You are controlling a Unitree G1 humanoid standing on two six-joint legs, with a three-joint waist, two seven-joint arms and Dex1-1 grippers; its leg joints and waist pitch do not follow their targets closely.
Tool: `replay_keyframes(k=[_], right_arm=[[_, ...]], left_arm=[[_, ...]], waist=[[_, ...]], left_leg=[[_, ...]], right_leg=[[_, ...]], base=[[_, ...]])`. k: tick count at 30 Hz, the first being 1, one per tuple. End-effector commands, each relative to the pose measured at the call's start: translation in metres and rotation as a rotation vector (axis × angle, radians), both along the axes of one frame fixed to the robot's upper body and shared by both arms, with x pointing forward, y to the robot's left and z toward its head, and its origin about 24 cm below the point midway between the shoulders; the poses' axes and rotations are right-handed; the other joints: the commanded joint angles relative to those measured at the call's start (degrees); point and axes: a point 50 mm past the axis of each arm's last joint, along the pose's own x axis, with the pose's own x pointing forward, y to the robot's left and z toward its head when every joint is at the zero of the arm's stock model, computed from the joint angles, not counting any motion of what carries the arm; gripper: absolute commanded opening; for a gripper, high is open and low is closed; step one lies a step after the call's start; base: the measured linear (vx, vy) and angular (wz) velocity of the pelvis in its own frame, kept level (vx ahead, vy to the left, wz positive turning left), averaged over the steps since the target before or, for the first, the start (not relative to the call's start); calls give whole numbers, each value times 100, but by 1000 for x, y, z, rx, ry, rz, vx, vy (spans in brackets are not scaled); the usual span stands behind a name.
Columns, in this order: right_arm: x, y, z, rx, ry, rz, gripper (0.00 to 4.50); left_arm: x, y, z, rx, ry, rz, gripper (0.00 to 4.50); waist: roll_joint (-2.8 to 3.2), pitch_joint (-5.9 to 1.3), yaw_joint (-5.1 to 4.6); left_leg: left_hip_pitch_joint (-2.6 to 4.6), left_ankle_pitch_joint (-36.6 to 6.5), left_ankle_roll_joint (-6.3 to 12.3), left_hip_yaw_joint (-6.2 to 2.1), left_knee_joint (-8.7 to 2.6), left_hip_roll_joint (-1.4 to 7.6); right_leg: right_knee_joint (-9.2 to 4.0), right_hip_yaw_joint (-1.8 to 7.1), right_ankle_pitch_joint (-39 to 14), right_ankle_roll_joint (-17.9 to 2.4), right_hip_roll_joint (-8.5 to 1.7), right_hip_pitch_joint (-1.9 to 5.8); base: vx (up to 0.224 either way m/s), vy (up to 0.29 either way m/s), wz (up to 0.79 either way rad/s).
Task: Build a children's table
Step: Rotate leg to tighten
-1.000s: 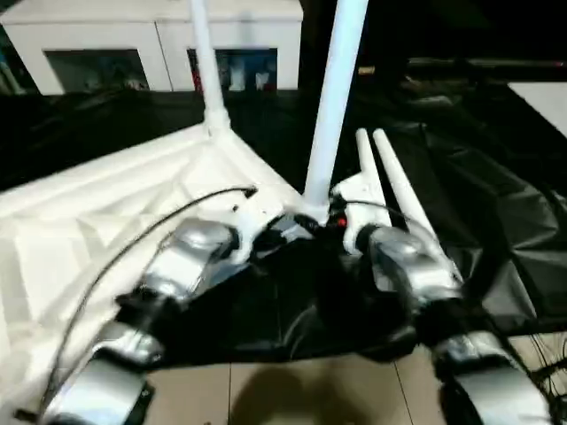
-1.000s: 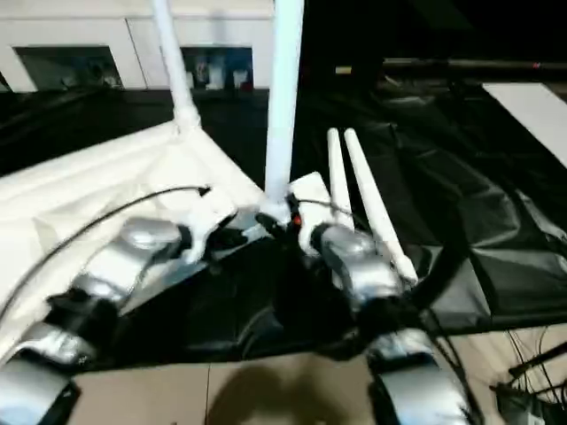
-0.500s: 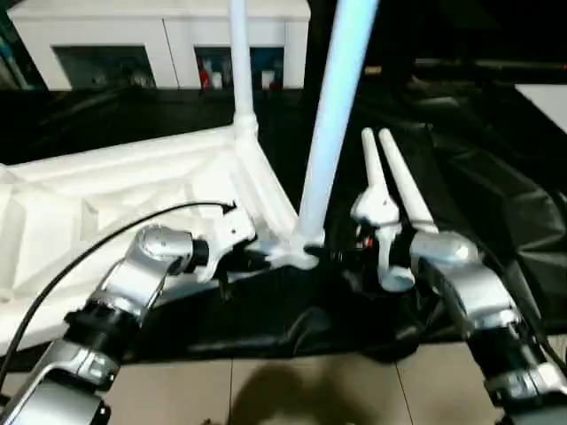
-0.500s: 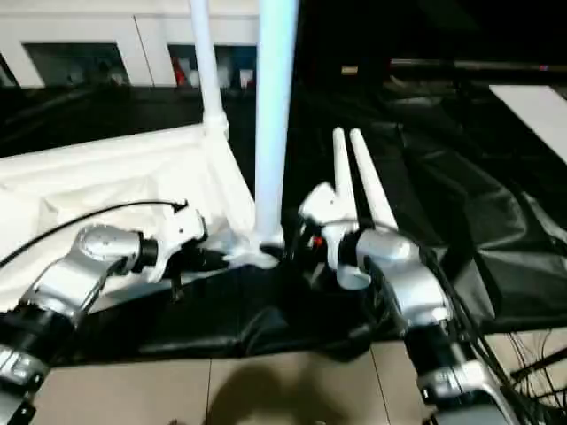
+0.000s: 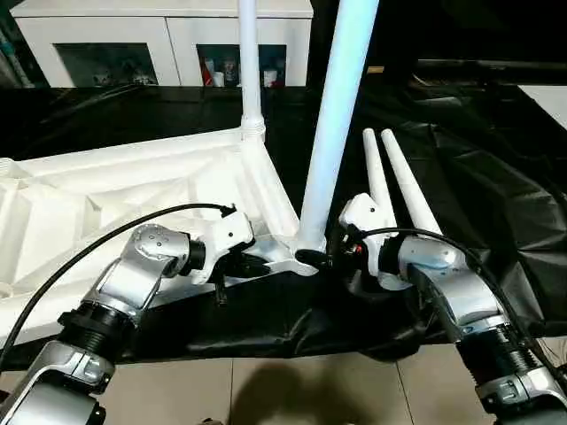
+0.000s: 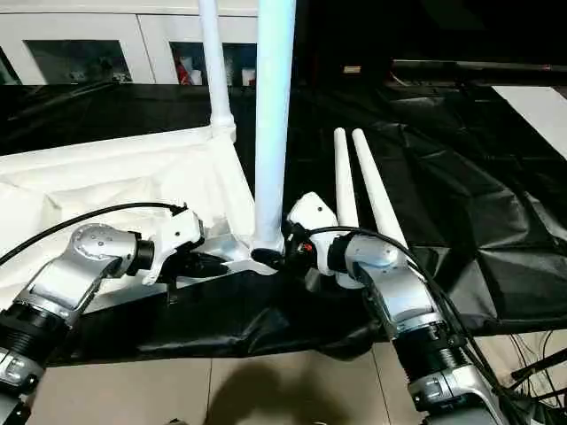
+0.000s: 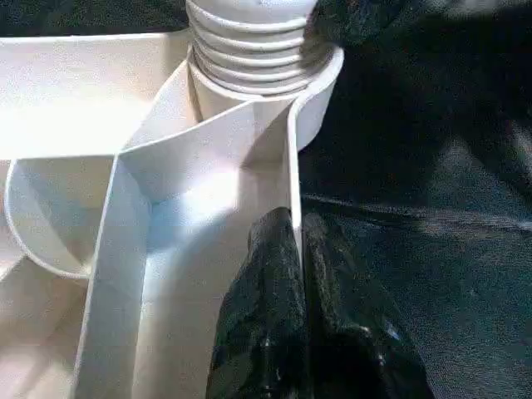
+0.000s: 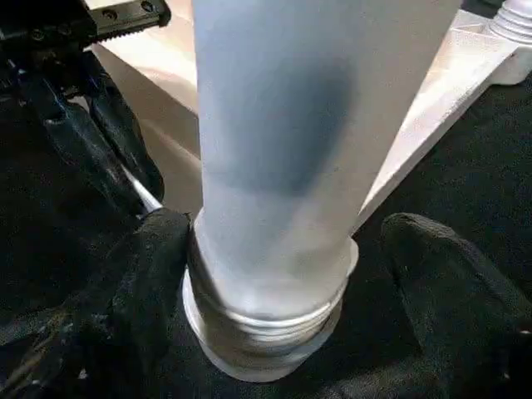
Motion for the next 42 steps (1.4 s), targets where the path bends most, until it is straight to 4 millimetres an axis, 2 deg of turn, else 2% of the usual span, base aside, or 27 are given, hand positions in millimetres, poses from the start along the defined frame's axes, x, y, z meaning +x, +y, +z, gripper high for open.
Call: replay_keyframes(k=[1, 2, 7, 8, 14, 22, 26, 29, 30, 32, 34, 35, 37, 39, 40, 42], right_arm=[[2, 0, -2, -17, -2, -11, 394], [2, 0, -2, -18, -2, -11, 394], [4, 1, -2, -13, -1, -15, 349], [4, 1, -2, -13, -1, -15, 328], [4, 2, -2, -2, 1, -18, 286], [0, 3, -10, -2, 27, -10, 274], [0, 2, -17, -2, 57, -73, 274], [4, 1, -27, -7, 89, -185, 273], [5, 2, -28, -8, 93, -200, 273], [12, 5, -40, -20, 136, -374, 273], [17, 10, -43, -23, 154, -458, 273], [18, 11, -44, -22, 157, -481, 273], [23, 18, -46, -17, 173, -561, 273], [28, 27, -49, -18, 196, -651, 273], [29, 31, -49, -15, 197, -662, 272], [31, 39, -48, 0, 186, -675, 272]], left_arm=[[-5, -9, 1, -9, 5, -71, 0], [-4, -9, 1, -9, 5, -69, 0], [-4, -8, 1, -7, 4, -64, 0], [-4, -8, 1, -7, 4, -64, 0], [-4, -7, 2, -6, 4, -61, 0], [-5, -6, 0, -1, 12, -62, 0], [-3, -8, -2, -8, 12, -29, 0], [2, -12, -6, 0, -5, 38, 0], [3, -13, -6, 2, -6, 52, 0], [15, -22, -13, 30, -23, 188, 0], [20, -30, -14, 30, -27, 239, 0], [21, -32, -15, 27, -24, 256, 0], [27, -40, -16, 19, -17, 322, 0], [35, -51, -18, 18, -10, 401, 0], [37, -54, -18, 20, -15, 420, 0], [40, -58, -18, 41, -34, 442, 0]], waist=[[25, -329, -11], [11, -327, -13], [18, -330, -8], [16, -330, -11], [17, -335, -10], [31, -337, -10], [29, -336, -14], [39, -308, -26], [42, -291, -30], [47, -258, -51], [59, -250, -52], [59, -253, -55], [47, -252, -81], [54, -258, -85], [35, -279, -82], [42, -271, -61]], left_leg=[[11, -110, 565, 16, -284, 99], [10, -121, 568, 18, -284, 99], [6, -86, 598, 14, -276, 100], [6, -85, 601, 13, -277, 100], [6, -51, 609, 12, -270, 98], [5, -32, 617, 9, -263, 96], [8, -64, 609, 12, -263, 95], [14, -287, 502, 11, -288, 105], [16, -445, 401, 9, -307, 107], [47, -787, 212, 17, -338, 110], [82, -1097, -11, -5, -375, 106], [96, -1136, -33, -2, -378, 108], [56, -1149, -63, -1, -384, 96], [74, -1158, -109, -3, -382, 81], [68, -1130, -102, -9, -376, 78], [68, -1113, -53, -8, -377, 85]], right_leg=[[-236, 276, 993, -1688, -289, 390], [-238, 276, 979, -1687, -287, 390], [-229, 275, 1001, -1683, -293, 394], [-228, 274, 996, -1683, -291, 395], [-219, 274, 1033, -1696, -290, 399], [-212, 271, 1086, -1712, -288, 399], [-215, 272, 1063, -1723, -289, 398], [-253, 270, 716, -1690, -298, 386], [-279, 268, 433, -1651, -303, 382], [-344, 272, -193, -1542, -308, 362], [-423, 276, -999, -1327, -324, 351], [-440, 281, -1090, -1282, -327, 336], [-457, 287, -1149, -1188, -317, 337], [-474, 284, -1239, -1184, -320, 311], [-483, 283, -1281, -1143, -327, 323], [-490, 283, -1204, -1123, -327, 311]], base=[[0, 0, 0], [0, 0, 0], [0, 0, 0], [0, 0, 0], [0, 0, 0], [0, 0, 0], [0, 0, 0], [0, 0, 0], [0, 0, 0], [0, 0, 0], [-54, 1, 0], [-56, 1, 0], [0, 0, 0], [0, 0, 0], [0, 0, 0], [0, 0, 0]])
